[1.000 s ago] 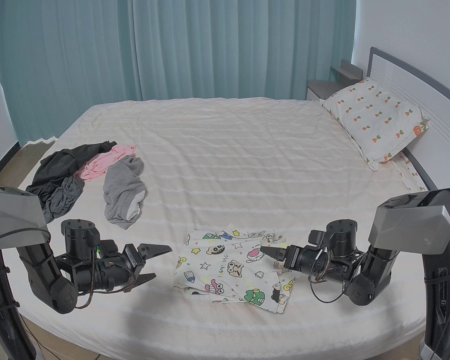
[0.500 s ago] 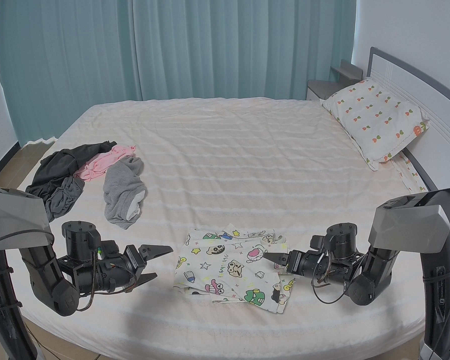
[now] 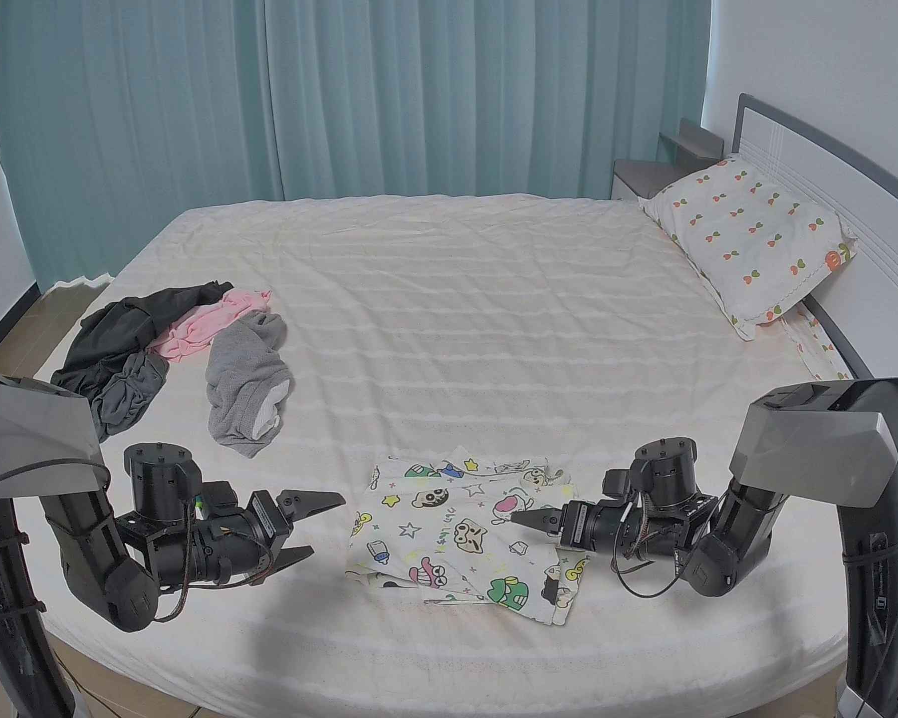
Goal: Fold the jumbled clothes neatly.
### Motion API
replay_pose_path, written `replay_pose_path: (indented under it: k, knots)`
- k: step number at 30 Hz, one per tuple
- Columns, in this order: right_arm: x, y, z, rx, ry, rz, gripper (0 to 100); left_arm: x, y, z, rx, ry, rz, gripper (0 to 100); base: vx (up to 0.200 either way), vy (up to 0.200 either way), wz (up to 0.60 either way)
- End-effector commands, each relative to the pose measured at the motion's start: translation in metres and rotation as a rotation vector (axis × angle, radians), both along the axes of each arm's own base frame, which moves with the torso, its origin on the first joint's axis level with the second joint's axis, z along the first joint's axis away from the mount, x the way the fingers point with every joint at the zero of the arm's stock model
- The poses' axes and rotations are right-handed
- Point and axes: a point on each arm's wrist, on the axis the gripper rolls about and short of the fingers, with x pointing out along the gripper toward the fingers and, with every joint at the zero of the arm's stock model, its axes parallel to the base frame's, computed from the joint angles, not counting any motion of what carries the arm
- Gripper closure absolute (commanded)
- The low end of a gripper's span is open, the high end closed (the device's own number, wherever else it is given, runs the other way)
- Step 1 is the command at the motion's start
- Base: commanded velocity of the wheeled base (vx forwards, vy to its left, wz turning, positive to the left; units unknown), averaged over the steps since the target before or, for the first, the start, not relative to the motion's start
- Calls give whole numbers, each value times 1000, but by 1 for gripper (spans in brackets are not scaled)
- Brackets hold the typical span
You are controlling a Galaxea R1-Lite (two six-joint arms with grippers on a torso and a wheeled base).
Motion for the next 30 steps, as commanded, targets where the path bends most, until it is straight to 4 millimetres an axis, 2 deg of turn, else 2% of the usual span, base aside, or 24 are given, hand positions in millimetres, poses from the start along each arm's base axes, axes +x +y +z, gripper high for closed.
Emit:
replay_pose_path:
  k: [1, 16, 22, 30]
  knots:
    - [1, 1, 1, 3, -4, 4, 100, 0, 0, -1, 0, 3, -1, 0, 0, 0, 0]
    - [8, -9, 3, 36, -24, -45, 100, 0, -1, -1, 10, 3, 12, 0, 0, 0, 0]
    - [6, -21, 5, 67, -85, -73, 100, 0, -4, -4, 24, 5, 20, 0, 0, 0, 0]
    - [11, -35, 5, 88, -74, -128, 100, 0, -4, -4, 22, -5, 20, 0, 0, 0, 0]
